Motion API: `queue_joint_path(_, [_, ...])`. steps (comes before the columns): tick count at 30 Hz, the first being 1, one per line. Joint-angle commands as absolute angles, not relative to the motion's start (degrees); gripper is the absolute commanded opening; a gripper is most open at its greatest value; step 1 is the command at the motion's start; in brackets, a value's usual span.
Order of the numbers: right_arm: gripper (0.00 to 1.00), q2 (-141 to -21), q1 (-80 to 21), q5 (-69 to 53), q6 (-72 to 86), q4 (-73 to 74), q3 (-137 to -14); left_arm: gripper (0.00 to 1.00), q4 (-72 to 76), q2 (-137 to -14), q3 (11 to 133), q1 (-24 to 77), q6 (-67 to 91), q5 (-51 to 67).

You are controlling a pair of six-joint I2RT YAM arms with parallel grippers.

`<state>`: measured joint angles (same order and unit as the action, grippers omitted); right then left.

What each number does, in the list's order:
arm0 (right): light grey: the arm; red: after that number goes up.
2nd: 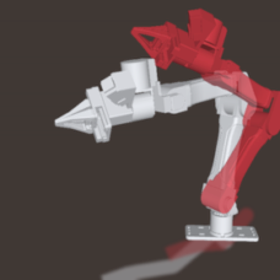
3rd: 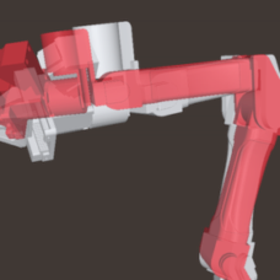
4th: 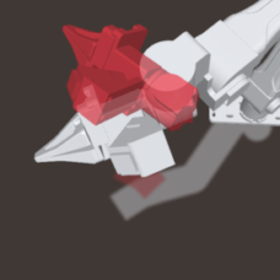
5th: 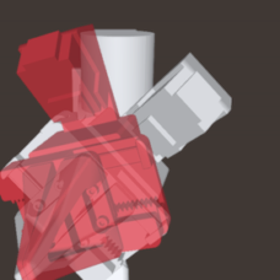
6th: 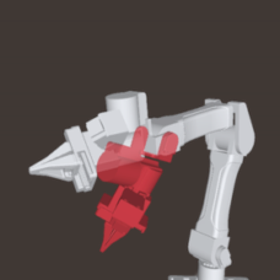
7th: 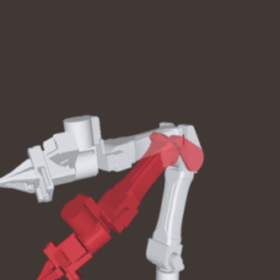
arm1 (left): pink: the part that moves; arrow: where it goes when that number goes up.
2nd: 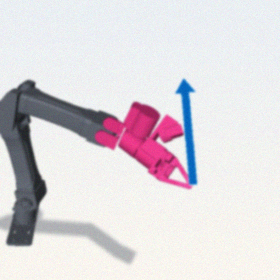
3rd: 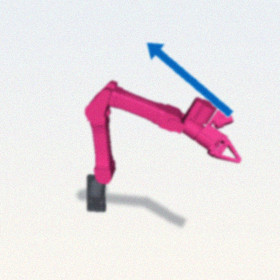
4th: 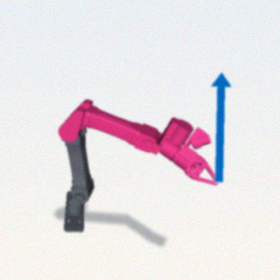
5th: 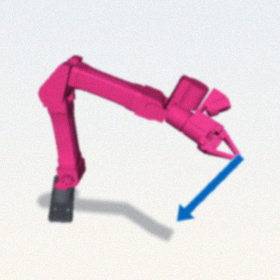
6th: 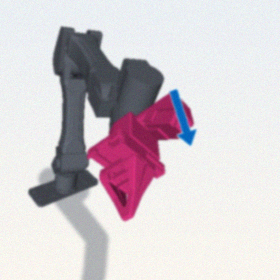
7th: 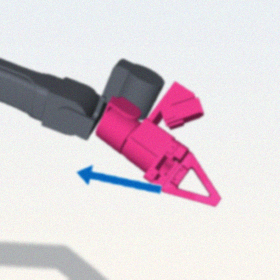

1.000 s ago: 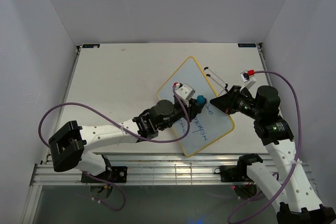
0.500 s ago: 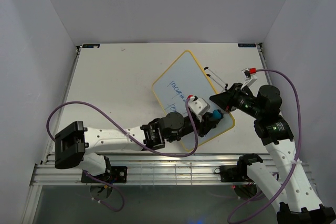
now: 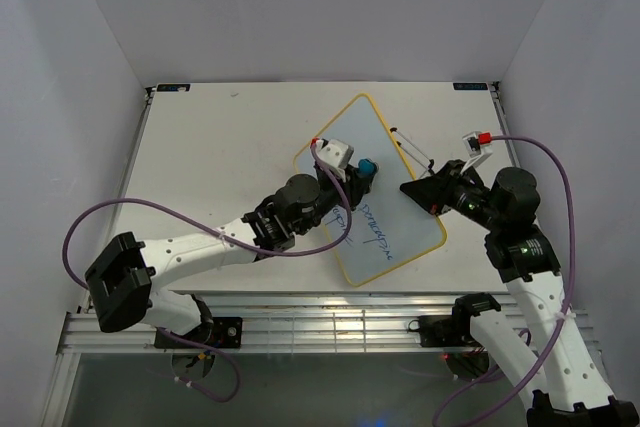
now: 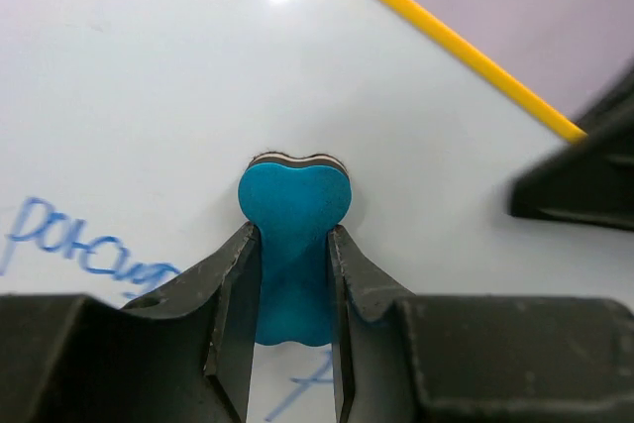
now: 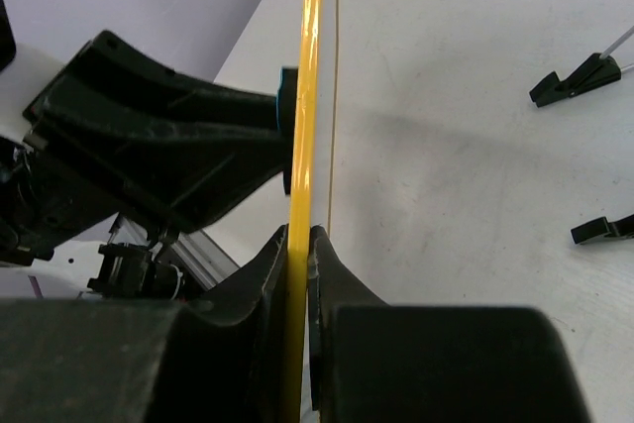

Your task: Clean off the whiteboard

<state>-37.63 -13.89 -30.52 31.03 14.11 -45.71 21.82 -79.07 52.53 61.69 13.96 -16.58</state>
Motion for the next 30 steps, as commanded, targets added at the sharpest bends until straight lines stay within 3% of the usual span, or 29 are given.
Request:
queue_joint_path(1, [0.08,-33.2,-15.3,-39.5,34.8,5.6,-45.6,0.0,19.2,-80.2,51.2,58.9,13.6,-20.5])
queue_joint_path(12, [0.08,-32.1,-15.3,-41.5,34.4,6.4,-46.3,0.0,15.4,-84.9,54.5,53.5,16.7,-19.3])
queue_joint_path(21, [0.08,-31.9,-15.3,-44.4,31.4,9.8,-48.1,0.0,21.7,-81.3,47.6,40.2,14.5,-7.4])
queue_joint_path(26, [0.08,-33.2,-15.3,-44.5,31.3,9.1,-46.8,0.0,24.1,-80.2,44.0,39.1,15.2,-3.1])
queue_joint_path(30, [0.08,-33.4,-15.2,-45.3,35.2,1.0,-45.2,0.0,34.3,-76.8,33.9,39.1,16.8,2.7])
